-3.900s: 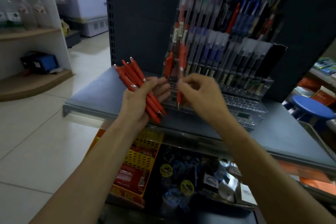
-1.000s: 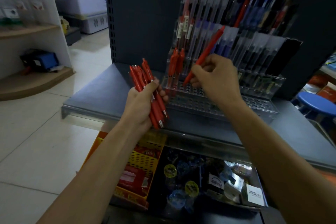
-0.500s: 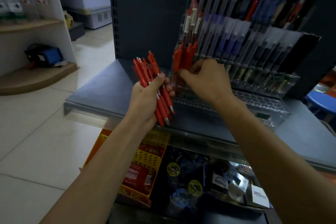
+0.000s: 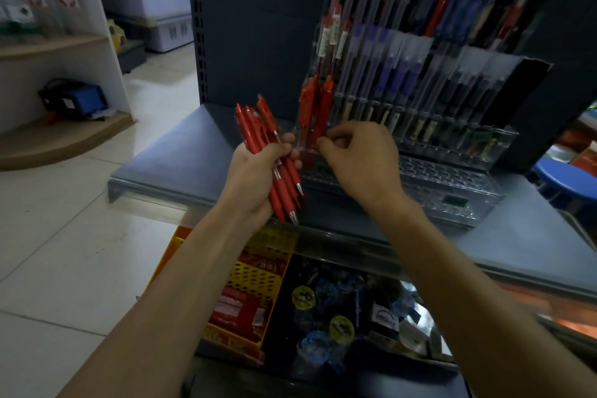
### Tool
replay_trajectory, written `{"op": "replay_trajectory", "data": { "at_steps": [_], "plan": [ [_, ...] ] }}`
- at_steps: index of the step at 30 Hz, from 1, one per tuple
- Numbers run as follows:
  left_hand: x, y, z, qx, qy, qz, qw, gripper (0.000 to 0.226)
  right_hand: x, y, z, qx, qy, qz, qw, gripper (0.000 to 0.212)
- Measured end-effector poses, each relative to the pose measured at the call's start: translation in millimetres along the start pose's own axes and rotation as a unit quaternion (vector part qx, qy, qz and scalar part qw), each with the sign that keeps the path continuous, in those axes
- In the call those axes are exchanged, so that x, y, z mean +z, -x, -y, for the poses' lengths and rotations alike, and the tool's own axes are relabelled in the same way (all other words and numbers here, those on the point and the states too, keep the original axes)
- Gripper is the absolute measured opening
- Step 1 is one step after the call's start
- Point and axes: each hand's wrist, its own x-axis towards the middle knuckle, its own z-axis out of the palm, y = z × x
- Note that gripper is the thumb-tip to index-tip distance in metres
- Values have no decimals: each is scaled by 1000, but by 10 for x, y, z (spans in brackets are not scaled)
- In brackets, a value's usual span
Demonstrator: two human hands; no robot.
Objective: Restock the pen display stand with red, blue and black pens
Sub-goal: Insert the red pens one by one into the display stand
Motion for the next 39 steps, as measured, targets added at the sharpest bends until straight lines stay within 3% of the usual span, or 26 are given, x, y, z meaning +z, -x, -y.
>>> {"op": "replay_trajectory", "data": {
  "at_steps": [2,4,8,13,19,24,29,33,39],
  "plan": [
    [18,20,-9,7,10,13,1000,12,-18,123,5,-23,-26,-63,997,15],
    [28,40,-13,14,17,23,1000,11,-46,259,45,-51,-46,-68,995,20],
    [37,85,-20,18,12,20,1000,15,-56,418,144,-48,-128,92,986,14],
    [23,144,-34,7,-2,64,998,19,-73,425,176,4,-174,118,978,11],
    [18,180,-26,21,-59,50,997,10,-205,331,199,-24,-105,219,970,10],
    [12,113,-35,7,43,33,999,15,-310,227,210,37,-161,180,970,7],
    [-31,54,-51,38,57,-16,998,4,-401,55,221,44,-211,51,975,9],
    [-70,41,-51,42,11,-37,998,12,-378,-99,168,14,-134,-13,991,14],
    [-48,-3,-35,34,45,-40,998,16,-118,-71,152,-7,72,74,995,18]
  ]
}}
